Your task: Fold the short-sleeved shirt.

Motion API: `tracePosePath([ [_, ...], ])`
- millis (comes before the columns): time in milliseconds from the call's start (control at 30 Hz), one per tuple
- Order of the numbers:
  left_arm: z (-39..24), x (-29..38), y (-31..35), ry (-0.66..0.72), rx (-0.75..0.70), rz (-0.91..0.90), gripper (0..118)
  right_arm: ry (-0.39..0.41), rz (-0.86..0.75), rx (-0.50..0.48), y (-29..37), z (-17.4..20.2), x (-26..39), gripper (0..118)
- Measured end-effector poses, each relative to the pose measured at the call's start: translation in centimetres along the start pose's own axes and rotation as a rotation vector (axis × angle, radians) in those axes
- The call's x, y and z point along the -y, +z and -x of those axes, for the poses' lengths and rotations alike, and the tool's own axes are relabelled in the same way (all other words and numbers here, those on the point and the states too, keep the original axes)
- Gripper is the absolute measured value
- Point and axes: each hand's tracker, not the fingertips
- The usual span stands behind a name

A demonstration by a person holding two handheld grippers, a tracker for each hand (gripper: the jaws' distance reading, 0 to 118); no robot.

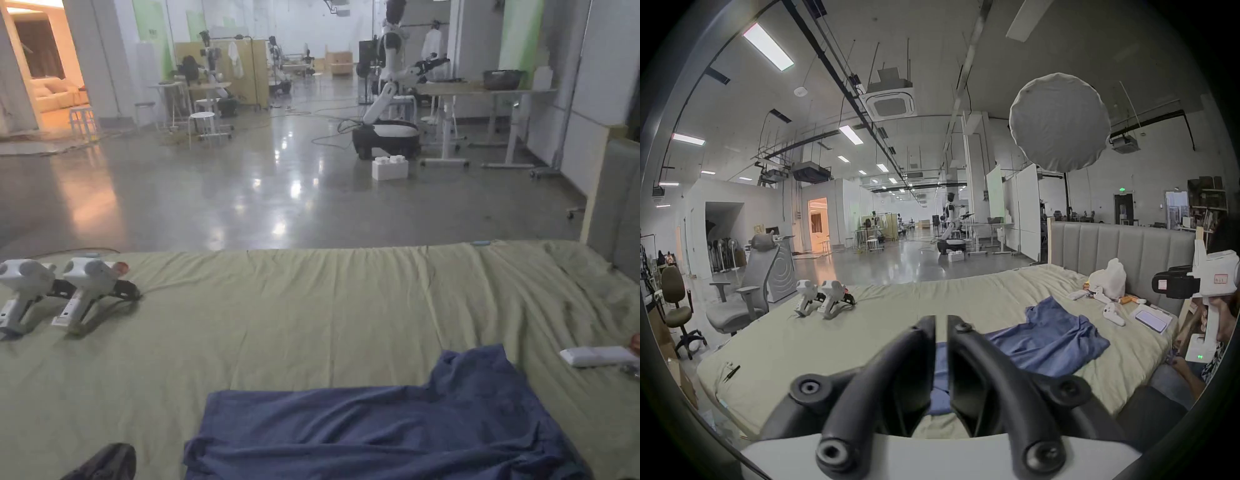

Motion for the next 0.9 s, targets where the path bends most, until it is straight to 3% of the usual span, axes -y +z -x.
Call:
tracePosePath([
  [200, -0.2, 0.8, 1.3, 0.027, 0.012, 0.062, 0, -0.015, -0.009, -0.033, 1.3, 0.7, -0.2, 0],
  [400, 2.4, 2.5, -2.4, 0.161, 0.029, 0.201, 0, -0.026, -0.007, -0.032, 0.6, 0.9, 0.1, 0],
  [433, 3.0, 3.3, -3.7, 0.204, 0.042, 0.262, 2, -0.032, 0.001, -0.034, 0.4, 0.8, 0.3, 0],
  [533, 5.7, 7.0, -8.7, 0.396, 0.043, 0.409, 32, -0.061, 0.042, -0.043, -0.5, 0.0, 1.6, 0],
  [567, 6.4, 8.4, -10.5, 0.45, 0.029, 0.456, 36, -0.062, 0.06, -0.041, -0.8, -0.3, 2.0, 0],
  [900, 9.0, 18.0, -25.4, 0.386, -0.09, 0.664, 50, -0.105, 0.207, 0.017, -4.3, -3.2, 4.7, 0],
])
